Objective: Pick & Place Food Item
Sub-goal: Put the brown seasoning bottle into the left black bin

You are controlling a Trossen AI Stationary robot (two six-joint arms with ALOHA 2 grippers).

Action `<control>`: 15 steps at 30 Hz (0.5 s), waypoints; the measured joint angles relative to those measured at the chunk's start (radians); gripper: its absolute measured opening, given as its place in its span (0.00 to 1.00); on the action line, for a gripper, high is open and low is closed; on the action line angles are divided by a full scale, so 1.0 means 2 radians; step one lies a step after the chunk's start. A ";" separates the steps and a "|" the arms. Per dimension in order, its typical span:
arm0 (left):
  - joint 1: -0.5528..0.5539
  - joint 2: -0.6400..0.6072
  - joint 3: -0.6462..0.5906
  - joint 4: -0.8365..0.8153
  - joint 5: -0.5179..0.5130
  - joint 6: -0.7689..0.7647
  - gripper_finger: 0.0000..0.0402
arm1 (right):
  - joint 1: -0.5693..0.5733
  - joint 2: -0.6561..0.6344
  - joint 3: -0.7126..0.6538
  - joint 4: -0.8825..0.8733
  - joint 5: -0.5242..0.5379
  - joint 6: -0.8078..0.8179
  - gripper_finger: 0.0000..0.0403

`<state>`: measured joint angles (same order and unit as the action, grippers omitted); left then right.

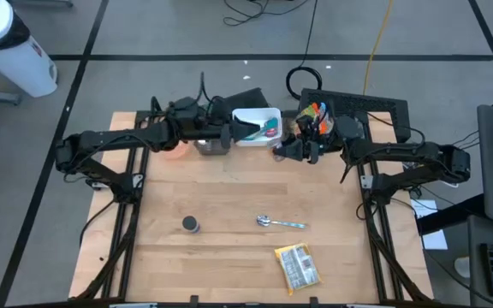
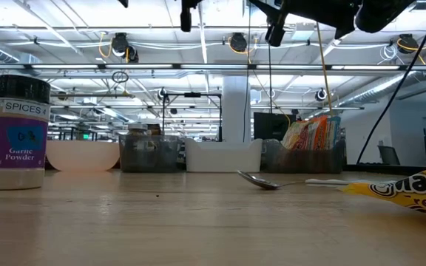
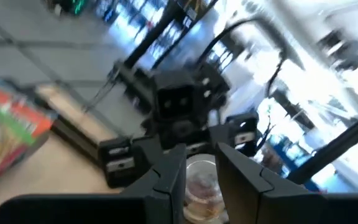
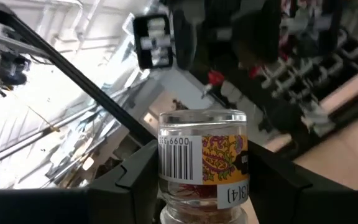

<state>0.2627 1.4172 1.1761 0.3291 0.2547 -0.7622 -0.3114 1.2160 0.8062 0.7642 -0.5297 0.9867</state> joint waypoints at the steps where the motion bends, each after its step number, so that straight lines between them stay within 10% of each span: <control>1: 0.002 0.003 0.006 -0.015 0.007 0.001 0.23 | 0.003 0.000 0.000 -0.007 0.000 0.000 0.46; 15: 0.005 0.116 0.200 -0.237 0.097 0.057 0.23 | 0.032 0.022 0.000 -0.007 0.001 0.004 0.46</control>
<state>0.2718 1.6497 1.5763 -0.1449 0.4493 -0.6477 -0.2466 1.2602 0.8070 0.7492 -0.5286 0.9953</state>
